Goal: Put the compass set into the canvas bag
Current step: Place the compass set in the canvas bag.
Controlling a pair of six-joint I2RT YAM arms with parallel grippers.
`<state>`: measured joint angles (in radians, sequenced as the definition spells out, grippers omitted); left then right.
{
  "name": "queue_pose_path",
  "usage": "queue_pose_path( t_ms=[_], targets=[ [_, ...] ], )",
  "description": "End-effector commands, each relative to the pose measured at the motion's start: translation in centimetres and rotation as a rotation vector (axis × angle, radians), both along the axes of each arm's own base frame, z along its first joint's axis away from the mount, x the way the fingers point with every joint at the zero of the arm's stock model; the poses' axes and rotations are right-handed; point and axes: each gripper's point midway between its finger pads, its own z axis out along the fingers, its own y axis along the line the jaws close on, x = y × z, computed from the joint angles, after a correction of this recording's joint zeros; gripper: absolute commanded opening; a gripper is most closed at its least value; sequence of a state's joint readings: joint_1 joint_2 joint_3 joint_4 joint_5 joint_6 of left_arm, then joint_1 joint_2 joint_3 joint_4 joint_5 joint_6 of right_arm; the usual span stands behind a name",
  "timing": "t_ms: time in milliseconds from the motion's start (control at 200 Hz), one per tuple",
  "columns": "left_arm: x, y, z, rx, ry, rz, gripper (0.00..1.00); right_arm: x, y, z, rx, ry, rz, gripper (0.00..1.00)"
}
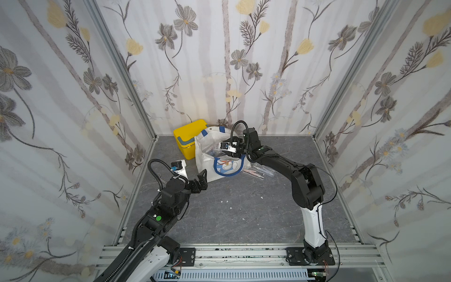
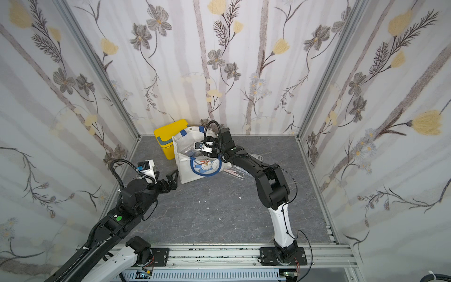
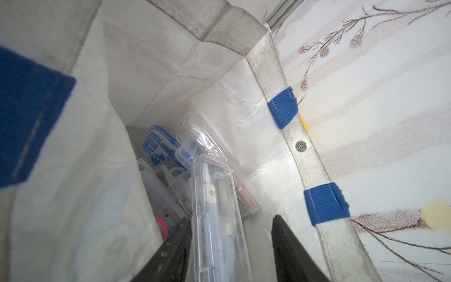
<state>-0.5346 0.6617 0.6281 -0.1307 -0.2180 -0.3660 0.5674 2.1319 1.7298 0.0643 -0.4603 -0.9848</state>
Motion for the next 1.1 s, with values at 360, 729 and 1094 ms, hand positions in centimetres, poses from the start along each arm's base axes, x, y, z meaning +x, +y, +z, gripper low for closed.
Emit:
queue_pose_path(
  t_ms=[360, 729, 1094],
  targets=[
    [0.1, 0.1, 0.4, -0.012, -0.021, 0.006, 1.00, -0.1, 0.0, 6.8, 0.145, -0.035, -0.081, 0.63],
    [0.1, -0.3, 1.1, -0.054, -0.043, -0.007, 1.00, 0.9, -4.6, 15.7, 0.478, 0.080, -0.424, 0.99],
    [0.3, -0.7, 2.8, -0.141, -0.077, -0.013, 1.00, 3.1, -16.9, 16.1, 0.647, 0.253, -0.902, 1.00]
  ],
)
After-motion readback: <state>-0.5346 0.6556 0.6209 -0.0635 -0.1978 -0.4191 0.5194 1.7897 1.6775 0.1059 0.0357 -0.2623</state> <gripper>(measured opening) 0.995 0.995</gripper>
